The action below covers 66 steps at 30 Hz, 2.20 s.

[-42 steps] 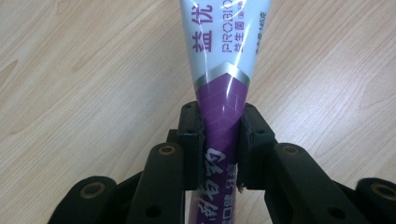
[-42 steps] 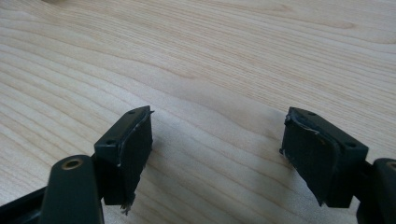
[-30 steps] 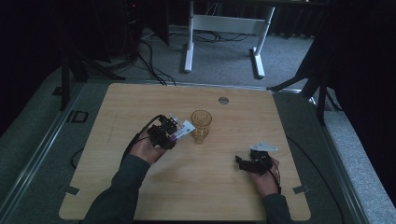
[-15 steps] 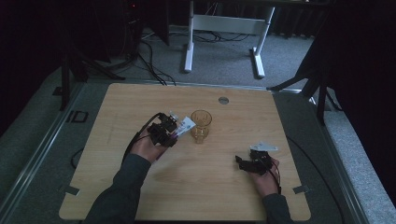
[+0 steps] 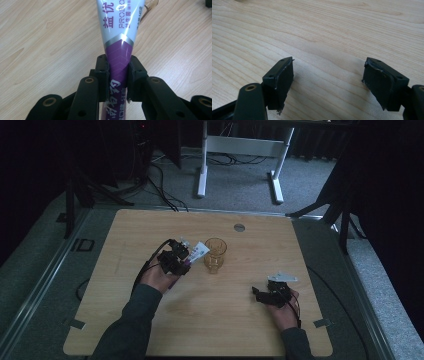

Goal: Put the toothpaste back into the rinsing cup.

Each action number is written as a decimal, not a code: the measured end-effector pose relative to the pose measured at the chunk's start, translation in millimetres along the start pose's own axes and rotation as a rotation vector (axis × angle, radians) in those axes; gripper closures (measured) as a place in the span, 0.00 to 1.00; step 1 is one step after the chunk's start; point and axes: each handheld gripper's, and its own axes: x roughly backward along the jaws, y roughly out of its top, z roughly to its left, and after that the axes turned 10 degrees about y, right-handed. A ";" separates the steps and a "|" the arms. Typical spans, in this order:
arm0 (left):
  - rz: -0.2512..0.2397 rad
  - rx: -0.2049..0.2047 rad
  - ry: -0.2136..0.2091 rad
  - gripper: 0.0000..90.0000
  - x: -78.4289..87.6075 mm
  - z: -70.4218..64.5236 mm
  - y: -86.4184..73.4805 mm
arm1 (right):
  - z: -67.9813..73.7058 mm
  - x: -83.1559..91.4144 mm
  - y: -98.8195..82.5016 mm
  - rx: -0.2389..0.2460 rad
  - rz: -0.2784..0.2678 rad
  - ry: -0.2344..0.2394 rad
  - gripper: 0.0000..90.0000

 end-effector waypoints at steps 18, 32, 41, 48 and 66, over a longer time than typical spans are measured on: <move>-0.065 0.031 0.016 0.83 0.1 4.3 2.8 | 0.0 0.0 0.0 0.000 0.000 0.000 0.27; -0.111 0.079 0.030 0.82 -0.3 6.9 6.8 | 0.0 0.0 0.0 0.000 0.000 0.000 0.27; -0.142 0.102 0.038 0.82 0.9 9.8 8.5 | 0.0 0.0 0.0 0.000 0.000 0.000 0.27; -0.156 0.100 0.042 0.82 1.8 9.8 11.1 | 0.0 0.0 0.0 0.000 0.000 0.000 0.27; -0.217 0.113 0.050 0.82 5.0 10.8 18.2 | -0.1 0.0 0.0 0.000 0.000 0.000 0.27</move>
